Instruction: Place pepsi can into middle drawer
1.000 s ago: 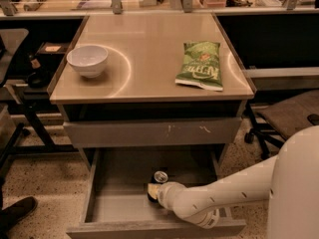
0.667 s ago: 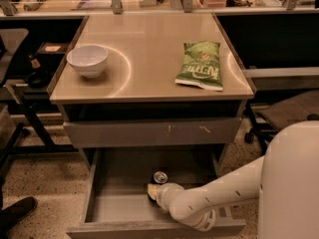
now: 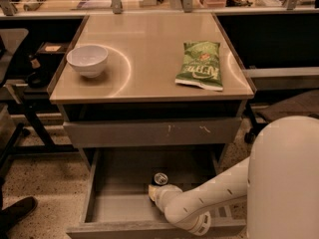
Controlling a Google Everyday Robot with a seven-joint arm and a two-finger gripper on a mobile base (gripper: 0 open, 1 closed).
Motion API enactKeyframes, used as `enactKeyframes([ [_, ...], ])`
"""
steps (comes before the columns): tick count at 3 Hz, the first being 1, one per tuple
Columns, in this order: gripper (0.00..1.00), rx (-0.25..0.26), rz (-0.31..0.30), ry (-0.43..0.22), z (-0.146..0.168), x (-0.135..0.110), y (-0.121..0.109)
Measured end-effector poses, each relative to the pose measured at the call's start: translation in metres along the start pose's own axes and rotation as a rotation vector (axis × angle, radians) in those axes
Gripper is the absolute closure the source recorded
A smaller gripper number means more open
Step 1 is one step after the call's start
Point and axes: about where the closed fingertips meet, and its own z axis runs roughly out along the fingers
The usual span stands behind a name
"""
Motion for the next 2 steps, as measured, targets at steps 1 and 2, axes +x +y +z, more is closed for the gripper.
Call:
enactKeyframes([
  [1, 1.00, 0.021, -0.004, 0.000, 0.0012, 0.0031, -0.0008],
  [2, 1.00, 0.031, -0.016, 0.007, 0.0022, 0.0080, 0.0006],
])
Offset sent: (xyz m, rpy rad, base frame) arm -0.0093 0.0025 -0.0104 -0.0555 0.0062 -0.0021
